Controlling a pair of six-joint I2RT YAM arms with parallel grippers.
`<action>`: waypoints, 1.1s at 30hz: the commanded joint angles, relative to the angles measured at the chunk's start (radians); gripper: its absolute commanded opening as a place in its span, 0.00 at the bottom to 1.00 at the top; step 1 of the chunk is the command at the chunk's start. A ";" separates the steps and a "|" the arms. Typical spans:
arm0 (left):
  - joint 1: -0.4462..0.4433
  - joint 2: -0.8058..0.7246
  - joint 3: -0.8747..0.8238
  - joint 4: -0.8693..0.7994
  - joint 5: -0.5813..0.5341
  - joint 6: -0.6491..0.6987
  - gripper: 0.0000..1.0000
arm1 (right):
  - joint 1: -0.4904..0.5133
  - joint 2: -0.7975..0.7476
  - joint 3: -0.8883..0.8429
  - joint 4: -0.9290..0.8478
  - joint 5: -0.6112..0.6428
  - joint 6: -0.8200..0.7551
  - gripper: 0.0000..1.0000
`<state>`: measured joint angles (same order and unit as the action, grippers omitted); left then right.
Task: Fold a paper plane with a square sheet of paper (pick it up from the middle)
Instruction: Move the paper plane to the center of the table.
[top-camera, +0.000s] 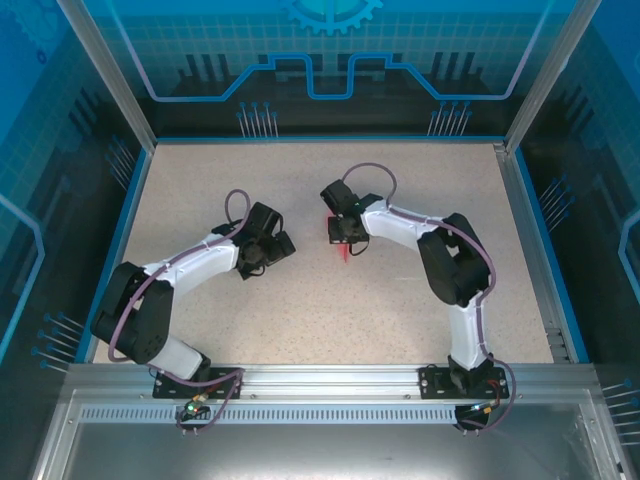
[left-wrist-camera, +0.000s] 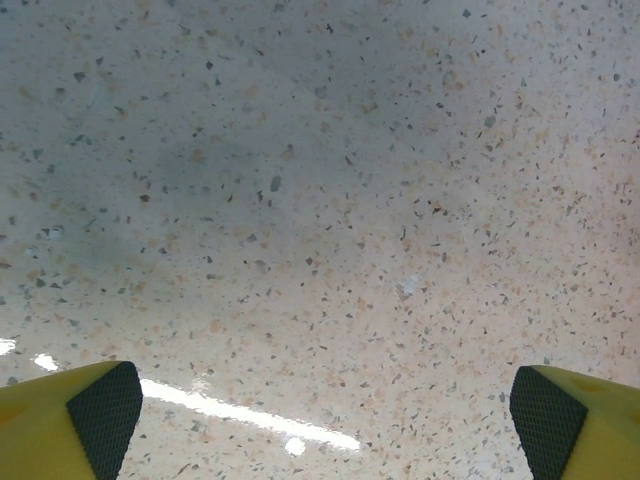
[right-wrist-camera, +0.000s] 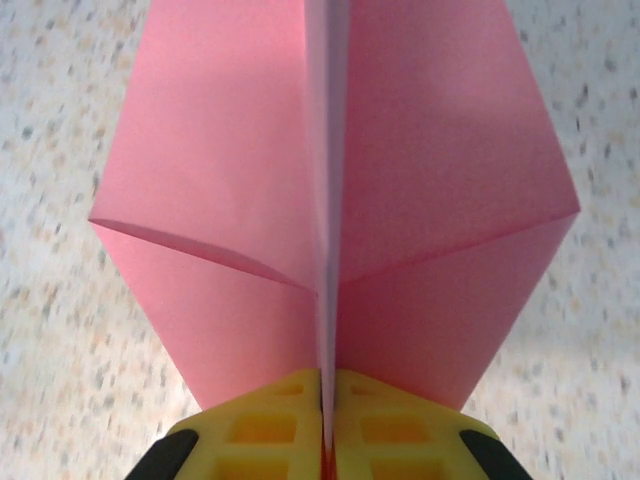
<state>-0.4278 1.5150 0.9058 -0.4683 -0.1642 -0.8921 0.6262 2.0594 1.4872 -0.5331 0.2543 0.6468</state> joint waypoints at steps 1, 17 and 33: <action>0.011 -0.028 -0.016 -0.039 -0.021 0.005 0.98 | -0.021 0.067 0.078 -0.046 0.009 -0.024 0.08; 0.012 -0.011 -0.006 -0.048 -0.009 0.013 0.99 | -0.029 0.201 0.231 -0.173 0.021 -0.007 0.18; 0.094 -0.108 0.144 -0.176 -0.134 0.106 0.99 | -0.055 -0.259 0.203 -0.264 0.141 -0.075 0.83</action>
<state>-0.3721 1.4460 1.0065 -0.5926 -0.2337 -0.8352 0.5964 1.8957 1.7088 -0.7654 0.3248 0.5922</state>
